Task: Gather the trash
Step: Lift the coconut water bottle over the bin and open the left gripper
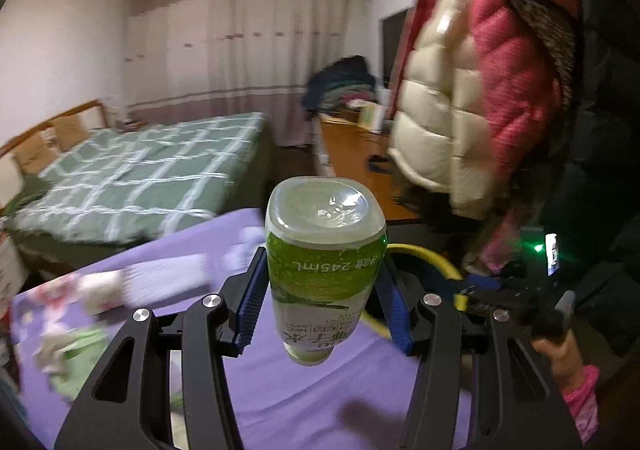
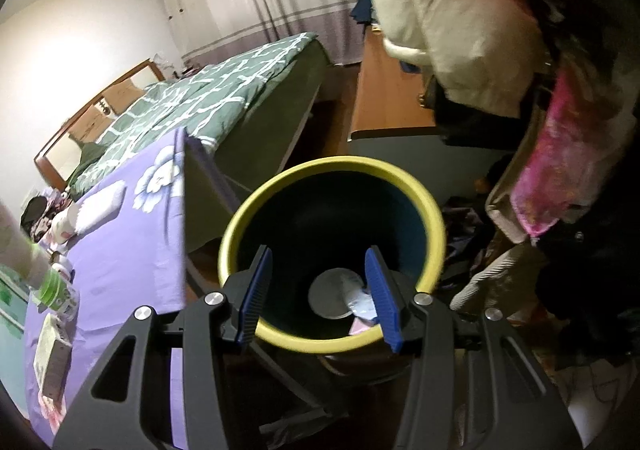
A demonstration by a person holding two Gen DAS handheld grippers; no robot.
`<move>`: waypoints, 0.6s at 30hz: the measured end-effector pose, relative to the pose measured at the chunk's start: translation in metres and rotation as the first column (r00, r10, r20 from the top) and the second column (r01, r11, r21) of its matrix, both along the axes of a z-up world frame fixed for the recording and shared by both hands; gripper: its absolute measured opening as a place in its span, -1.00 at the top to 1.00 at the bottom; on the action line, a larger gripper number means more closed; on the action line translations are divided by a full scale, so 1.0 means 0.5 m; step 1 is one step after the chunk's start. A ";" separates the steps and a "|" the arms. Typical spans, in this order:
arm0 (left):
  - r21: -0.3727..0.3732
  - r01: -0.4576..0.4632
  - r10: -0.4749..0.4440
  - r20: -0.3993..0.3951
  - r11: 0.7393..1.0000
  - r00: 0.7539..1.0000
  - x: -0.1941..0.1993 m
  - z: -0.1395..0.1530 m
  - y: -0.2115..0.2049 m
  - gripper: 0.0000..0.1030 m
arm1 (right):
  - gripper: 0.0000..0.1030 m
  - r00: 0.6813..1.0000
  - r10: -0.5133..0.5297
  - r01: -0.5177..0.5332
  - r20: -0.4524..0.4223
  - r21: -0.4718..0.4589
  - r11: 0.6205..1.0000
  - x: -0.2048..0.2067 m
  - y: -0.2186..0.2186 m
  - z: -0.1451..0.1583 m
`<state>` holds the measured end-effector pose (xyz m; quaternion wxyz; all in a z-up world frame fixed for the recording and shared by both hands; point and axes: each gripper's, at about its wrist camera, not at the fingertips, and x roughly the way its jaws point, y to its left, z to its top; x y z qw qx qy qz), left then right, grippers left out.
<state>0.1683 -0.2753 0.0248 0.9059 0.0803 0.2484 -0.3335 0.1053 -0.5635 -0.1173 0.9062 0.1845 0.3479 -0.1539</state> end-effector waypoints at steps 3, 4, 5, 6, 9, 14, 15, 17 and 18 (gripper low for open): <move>0.009 0.066 -0.065 -0.028 0.998 0.997 0.017 -0.029 -0.098 -0.02 | 0.10 1.000 -0.020 0.020 0.002 0.005 1.000 -0.014 -0.027 -0.003; 0.012 0.092 -0.091 -0.043 0.996 0.995 0.023 -0.044 -0.136 -0.02 | 0.10 1.000 -0.028 0.028 0.003 0.009 1.000 -0.019 -0.038 -0.005; 0.013 0.111 -0.110 -0.059 0.994 0.992 0.029 -0.055 -0.166 -0.02 | 0.10 0.999 -0.033 0.033 0.002 0.012 0.999 -0.022 -0.046 -0.008; 0.012 0.127 -0.126 -0.070 0.992 0.990 0.033 -0.066 -0.187 -0.02 | 0.10 0.999 -0.039 0.039 0.000 0.015 0.999 -0.025 -0.054 -0.011; 0.016 0.173 -0.170 -0.107 0.985 0.980 0.048 -0.107 -0.266 -0.02 | 0.10 0.999 -0.052 0.052 -0.006 0.028 0.998 -0.032 -0.076 -0.020; 0.048 0.192 -0.183 -0.144 0.980 0.972 0.068 -0.162 -0.339 -0.02 | 0.10 0.998 -0.064 0.064 -0.012 0.040 0.997 -0.039 -0.102 -0.030; 0.053 0.190 -0.180 -0.158 0.980 0.971 0.074 -0.173 -0.345 -0.02 | 0.10 0.998 -0.066 0.066 -0.012 0.042 0.997 -0.040 -0.104 -0.030; 0.060 0.187 -0.172 -0.192 0.981 0.966 0.086 -0.200 -0.360 -0.03 | 0.07 0.998 -0.069 0.070 -0.013 0.042 0.997 -0.042 -0.110 -0.031; 0.062 0.183 -0.168 -0.201 0.981 0.965 0.092 -0.207 -0.356 -0.03 | 0.05 0.997 -0.071 0.072 -0.015 0.041 0.997 -0.043 -0.110 -0.031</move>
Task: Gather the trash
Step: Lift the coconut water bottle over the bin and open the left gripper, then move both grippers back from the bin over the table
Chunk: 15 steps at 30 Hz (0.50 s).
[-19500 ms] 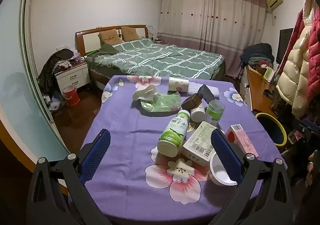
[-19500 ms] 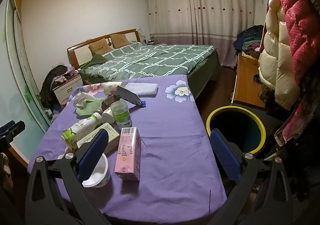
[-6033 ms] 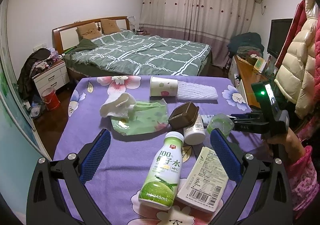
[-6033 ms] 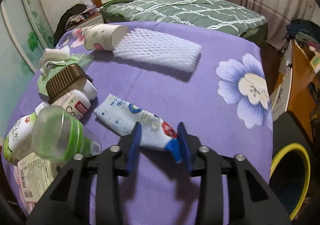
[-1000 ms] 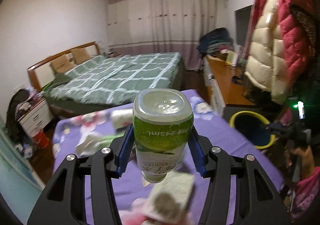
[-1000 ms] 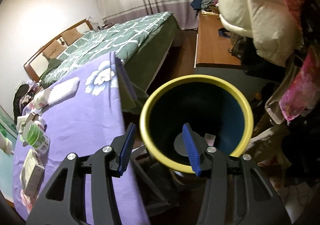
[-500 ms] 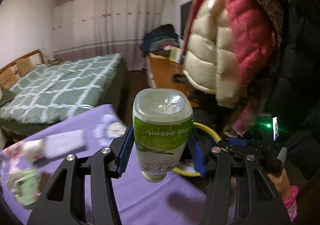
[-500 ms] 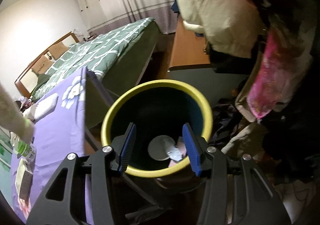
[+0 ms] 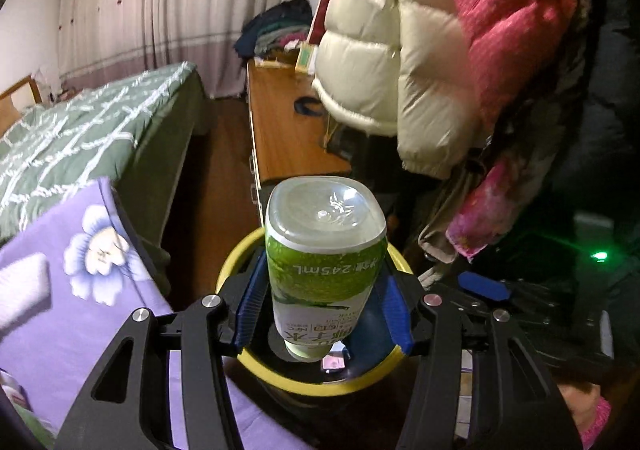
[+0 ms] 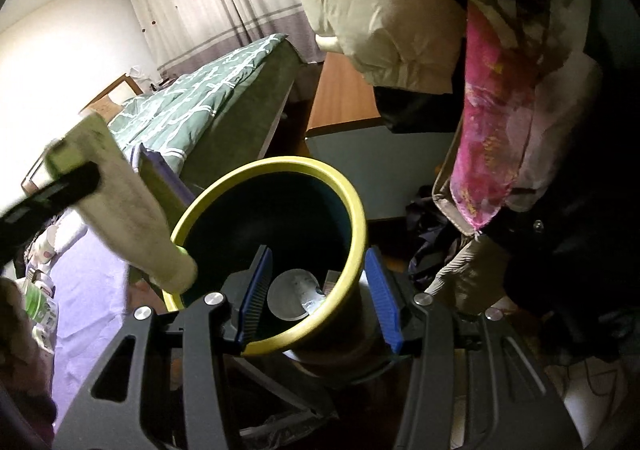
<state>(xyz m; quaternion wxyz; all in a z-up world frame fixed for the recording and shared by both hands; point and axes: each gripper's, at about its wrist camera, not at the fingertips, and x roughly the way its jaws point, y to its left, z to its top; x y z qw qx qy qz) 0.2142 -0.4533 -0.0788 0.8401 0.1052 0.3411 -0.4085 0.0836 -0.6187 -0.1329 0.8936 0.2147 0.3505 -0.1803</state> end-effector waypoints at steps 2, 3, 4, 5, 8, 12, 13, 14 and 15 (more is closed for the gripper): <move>0.008 -0.022 0.022 -0.009 1.000 1.000 0.009 -0.016 -0.003 -0.14 | 0.01 1.000 -0.001 0.001 -0.001 -0.001 1.000 -0.001 -0.001 0.000; 0.008 -0.031 0.031 -0.004 0.999 1.000 0.010 -0.017 -0.002 -0.36 | 0.01 1.000 0.001 -0.001 -0.002 -0.001 1.000 -0.002 -0.001 0.000; -0.001 -0.043 0.043 0.006 0.999 0.999 0.009 -0.013 0.007 -0.41 | 0.01 1.000 0.002 -0.002 -0.001 -0.002 1.000 -0.003 -0.001 0.001; -0.009 -0.049 0.049 0.013 0.999 0.999 0.008 -0.007 0.019 -0.41 | 0.01 1.000 0.004 -0.004 -0.001 -0.002 1.000 -0.004 0.001 0.002; -0.026 -0.074 0.075 0.035 0.997 0.997 -0.002 0.024 0.066 -0.46 | 0.00 1.000 0.015 -0.015 0.003 -0.005 1.000 -0.001 0.009 0.007; -0.069 -0.125 0.130 0.077 0.990 0.988 -0.031 0.075 0.153 -0.63 | 0.00 0.999 0.047 -0.046 0.007 -0.013 0.999 0.010 0.036 0.015; -0.083 -0.144 0.151 0.088 0.986 0.985 -0.041 0.089 0.184 -0.68 | 0.00 0.998 0.059 -0.059 0.007 -0.016 0.998 0.014 0.048 0.018; -0.095 -0.164 0.174 0.102 0.982 0.980 -0.052 0.101 0.216 -0.70 | 0.00 0.998 0.069 -0.068 0.007 -0.019 0.997 0.017 0.057 0.019; -0.100 -0.179 0.190 0.112 0.979 0.975 -0.059 0.110 0.238 -0.76 | 0.00 0.997 0.080 -0.080 0.006 -0.021 0.997 0.020 0.068 0.020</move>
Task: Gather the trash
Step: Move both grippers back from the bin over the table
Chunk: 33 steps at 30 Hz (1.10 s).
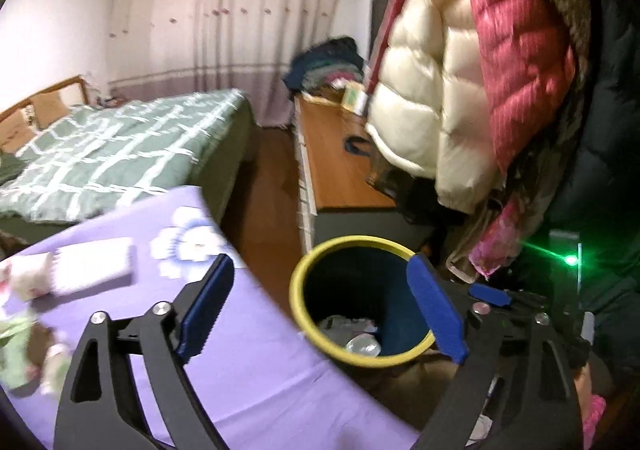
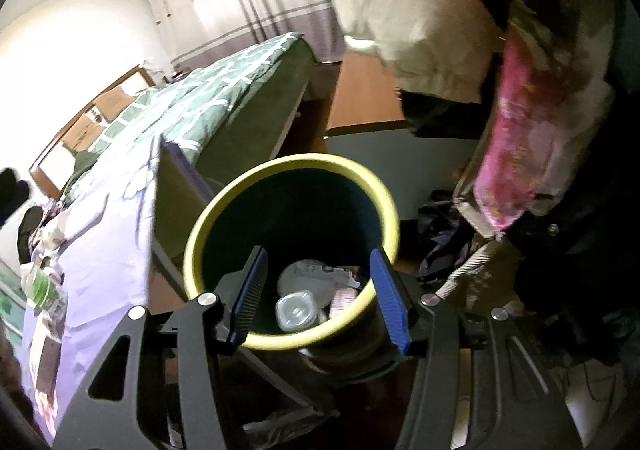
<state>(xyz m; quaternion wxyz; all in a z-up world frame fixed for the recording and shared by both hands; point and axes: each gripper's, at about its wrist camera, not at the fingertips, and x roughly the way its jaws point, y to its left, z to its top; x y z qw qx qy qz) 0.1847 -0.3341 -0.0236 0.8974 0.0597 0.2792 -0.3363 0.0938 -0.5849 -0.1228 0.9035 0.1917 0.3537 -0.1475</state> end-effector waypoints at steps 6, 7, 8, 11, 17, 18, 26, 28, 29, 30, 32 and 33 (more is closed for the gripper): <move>-0.020 -0.177 0.178 0.061 0.984 0.982 -0.046 0.046 0.204 -0.86 | 0.00 0.997 0.077 -0.077 -0.005 -0.020 0.997 0.026 0.081 0.010; -0.023 -0.202 0.203 0.063 0.979 0.977 -0.049 0.050 0.231 -0.86 | 0.00 0.996 0.094 -0.094 -0.006 -0.023 0.995 0.032 0.098 0.012; -0.027 -0.239 0.241 0.069 0.971 0.968 -0.056 0.054 0.272 -0.86 | 0.00 0.994 0.108 -0.109 -0.007 -0.026 0.994 0.038 0.112 0.014; -0.026 -0.344 0.345 0.098 0.939 0.934 -0.075 0.060 0.372 -0.88 | 0.00 0.987 0.163 -0.164 -0.013 -0.033 0.986 0.062 0.167 0.021; -0.037 -0.515 0.516 0.102 0.857 0.851 -0.104 0.050 0.574 -0.89 | 0.00 0.957 0.288 -0.290 -0.028 -0.052 0.956 0.114 0.299 0.033; -0.041 -0.525 0.526 0.096 0.850 0.845 -0.106 0.047 0.589 -0.89 | 0.00 0.951 0.308 -0.310 -0.031 -0.055 0.949 0.120 0.321 0.035; -0.057 -0.584 0.587 0.037 0.809 0.809 -0.112 0.001 0.710 -0.89 | 0.00 0.893 0.448 -0.451 -0.054 -0.079 0.889 0.167 0.482 0.040; -0.058 -0.589 0.591 0.034 0.806 0.806 -0.113 -0.006 0.720 -0.89 | 0.00 0.875 0.480 -0.483 -0.055 -0.083 0.871 0.177 0.519 0.042; -0.060 -0.590 0.592 0.031 0.805 0.805 -0.114 -0.009 0.726 -0.89 | 0.00 0.865 0.498 -0.501 -0.055 -0.084 0.861 0.182 0.537 0.043; -0.060 -0.591 0.594 0.030 0.804 0.804 -0.112 -0.010 0.722 -0.89 | 0.00 0.858 0.511 -0.514 -0.056 -0.084 0.854 0.186 0.550 0.043; -0.062 -0.594 0.596 0.022 0.802 0.802 -0.112 -0.014 0.722 -0.89 | 0.00 0.840 0.540 -0.543 -0.059 -0.086 0.835 0.194 0.582 0.043; -0.062 -0.597 0.599 0.016 0.800 0.801 -0.111 -0.018 0.727 -0.89 | 0.00 0.832 0.552 -0.555 -0.061 -0.090 0.827 0.198 0.597 0.044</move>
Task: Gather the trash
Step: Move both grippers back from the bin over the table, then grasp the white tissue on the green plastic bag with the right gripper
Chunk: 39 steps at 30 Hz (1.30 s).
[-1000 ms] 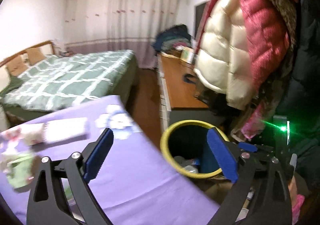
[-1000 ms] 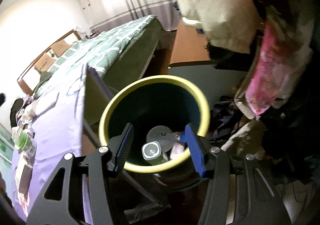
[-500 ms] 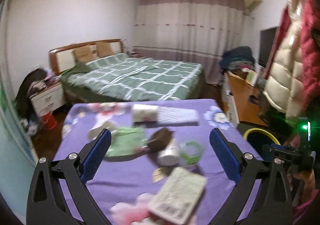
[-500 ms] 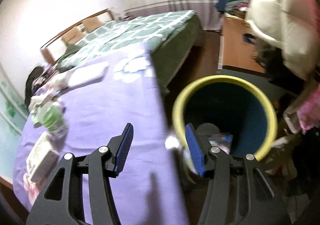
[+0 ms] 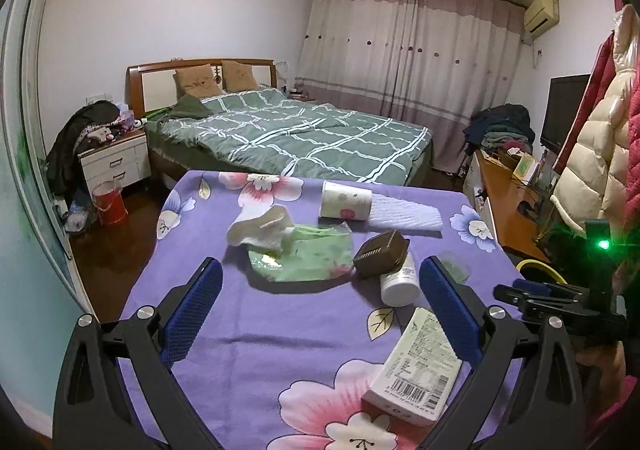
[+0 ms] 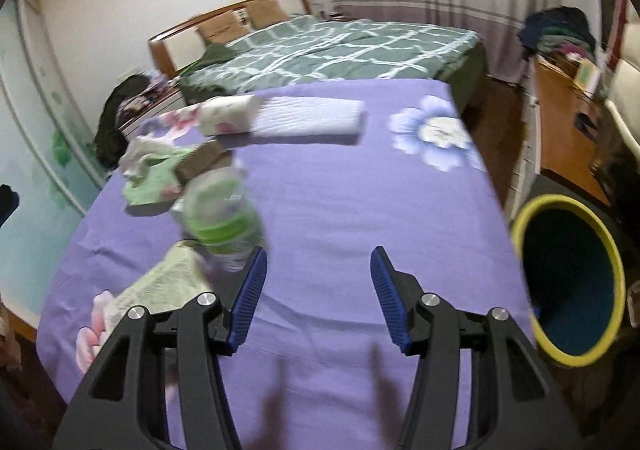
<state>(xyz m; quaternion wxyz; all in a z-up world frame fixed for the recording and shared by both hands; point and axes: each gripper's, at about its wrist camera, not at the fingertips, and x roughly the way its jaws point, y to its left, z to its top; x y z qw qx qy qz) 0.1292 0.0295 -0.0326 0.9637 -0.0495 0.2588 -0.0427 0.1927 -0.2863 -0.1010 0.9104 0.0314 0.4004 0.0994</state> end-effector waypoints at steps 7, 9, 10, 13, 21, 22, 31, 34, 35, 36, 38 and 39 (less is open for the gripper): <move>-0.015 -0.018 0.018 -0.019 1.000 1.000 0.003 -0.014 0.010 -0.89 | -0.19 0.996 0.081 -0.081 0.024 -0.010 0.997 0.019 0.072 0.015; -0.015 -0.024 0.023 -0.019 1.000 1.000 0.001 -0.015 0.015 -0.89 | -0.19 0.995 0.090 -0.090 0.033 -0.013 0.996 0.024 0.085 0.022; -0.013 -0.027 0.026 -0.019 1.000 0.999 0.001 -0.014 0.017 -0.89 | -0.19 0.995 0.095 -0.095 0.041 -0.010 0.995 0.026 0.093 0.029; 0.005 -0.054 0.054 -0.014 0.999 0.998 -0.006 -0.008 0.032 -0.89 | -0.19 0.989 0.129 -0.127 0.074 -0.024 0.992 0.043 0.132 0.056; 0.051 -0.158 0.159 -0.012 0.986 0.987 -0.007 0.000 0.110 -0.89 | -0.19 0.955 0.284 -0.277 0.090 -0.079 0.957 0.131 0.319 0.090; 0.053 -0.164 0.165 -0.015 0.985 0.986 -0.004 -0.001 0.119 -0.89 | -0.19 0.951 0.296 -0.289 0.086 -0.081 0.954 0.140 0.337 0.087; 0.107 -0.209 0.216 -0.053 0.972 0.975 0.098 -0.021 0.183 -0.89 | -0.13 0.950 0.312 -0.311 -0.008 -0.092 0.946 0.244 0.456 0.026; 0.105 -0.224 0.231 -0.065 0.969 0.971 0.131 -0.031 0.202 -0.89 | -0.13 0.952 0.304 -0.306 -0.030 -0.093 0.948 0.272 0.473 0.013; 0.101 -0.226 0.234 -0.068 0.969 0.970 0.138 -0.034 0.208 -0.89 | -0.12 0.952 0.304 -0.306 -0.035 -0.097 0.947 0.280 0.479 0.011; 0.097 -0.229 0.237 -0.072 0.969 0.969 0.147 -0.038 0.214 -0.89 | -0.12 0.952 0.303 -0.306 -0.042 -0.104 0.946 0.291 0.486 0.008; 0.091 -0.232 0.240 -0.079 0.968 0.968 0.158 -0.046 0.224 -0.89 | -0.10 0.952 0.302 -0.306 -0.053 -0.107 0.946 0.305 0.497 0.003; 0.088 -0.232 0.239 -0.084 0.969 0.967 0.163 -0.049 0.226 -0.89 | -0.08 0.952 0.300 -0.305 -0.063 -0.112 0.946 0.315 0.504 -0.001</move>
